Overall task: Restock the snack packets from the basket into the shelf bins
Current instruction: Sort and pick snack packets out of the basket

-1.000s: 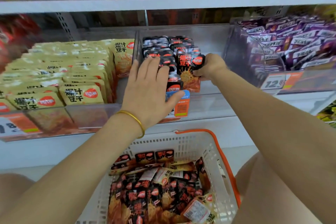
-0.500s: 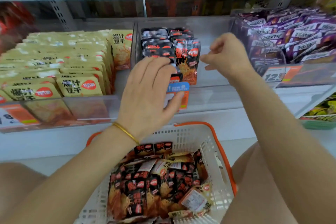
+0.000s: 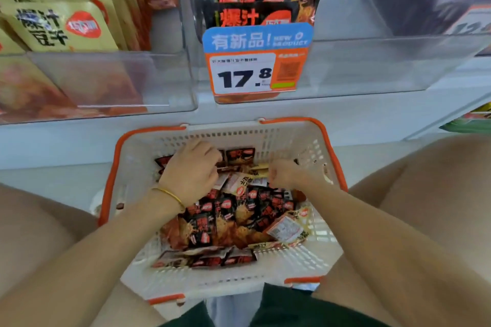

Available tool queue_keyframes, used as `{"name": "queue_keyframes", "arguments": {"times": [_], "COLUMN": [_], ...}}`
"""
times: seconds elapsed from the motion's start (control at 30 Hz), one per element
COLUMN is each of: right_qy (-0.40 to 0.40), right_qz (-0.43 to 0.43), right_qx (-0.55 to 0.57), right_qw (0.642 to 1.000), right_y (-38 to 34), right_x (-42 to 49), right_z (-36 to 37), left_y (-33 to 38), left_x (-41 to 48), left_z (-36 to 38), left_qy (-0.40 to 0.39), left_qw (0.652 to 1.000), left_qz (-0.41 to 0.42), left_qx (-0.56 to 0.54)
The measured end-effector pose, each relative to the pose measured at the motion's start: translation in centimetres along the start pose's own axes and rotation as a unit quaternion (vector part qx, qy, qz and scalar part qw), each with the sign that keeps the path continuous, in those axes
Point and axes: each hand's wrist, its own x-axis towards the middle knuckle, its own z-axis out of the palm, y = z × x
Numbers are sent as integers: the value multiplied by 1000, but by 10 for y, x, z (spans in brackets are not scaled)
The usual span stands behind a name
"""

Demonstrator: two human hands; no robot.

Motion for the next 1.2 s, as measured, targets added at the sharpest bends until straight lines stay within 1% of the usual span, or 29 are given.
{"name": "queue_keyframes", "arguments": {"times": [0.07,0.1,0.13,0.2,0.3,0.37,0.43,0.5,0.57,0.67,0.8,0.9,1.0,1.13,1.2], "right_qy": [-12,-33,-55,-68,-30,-28,-27,13,31,-4,-71,-71,-35,34,45], "right_qz": [11,18,22,32,83,102,100,88,95,59,-26,-78,-123,-153,-157], "right_qx": [-27,-33,-28,1,72,110,102,77,75,83,142,160,232,319,370], "right_qw": [999,999,998,997,994,988,989,993,992,995,987,981,964,935,915], "right_y": [11,13,12,10,6,8,8,7,7,9,-3,-15,-23,-29,-28], "right_x": [20,29,37,51,60,69,78,81,78,68,32,-7,-47,-94,-116], "right_z": [26,37,48,67,86,94,102,109,111,96,33,-13,-39,-57,-64], "left_y": [-5,-6,-6,-4,-2,-3,-4,-6,-6,-4,5,20,35,45,51], "left_x": [2,3,5,5,4,2,1,1,3,6,10,10,7,6,6], "left_z": [7,8,10,13,19,21,22,24,25,27,24,13,-5,-36,-57], "left_qy": [-29,-37,-40,-48,-58,-64,-72,-77,-91,-125,-189,-208,-195,-117,-68], "left_qw": [999,998,997,996,994,993,991,991,989,984,966,953,941,934,929], "left_qz": [-32,-43,-48,-47,-44,-47,-54,-62,-71,-83,-106,-108,-120,-124,-114], "left_qx": [-21,-30,-39,-51,-76,-87,-96,-92,-90,-92,-143,-193,-249,-315,-345]}}
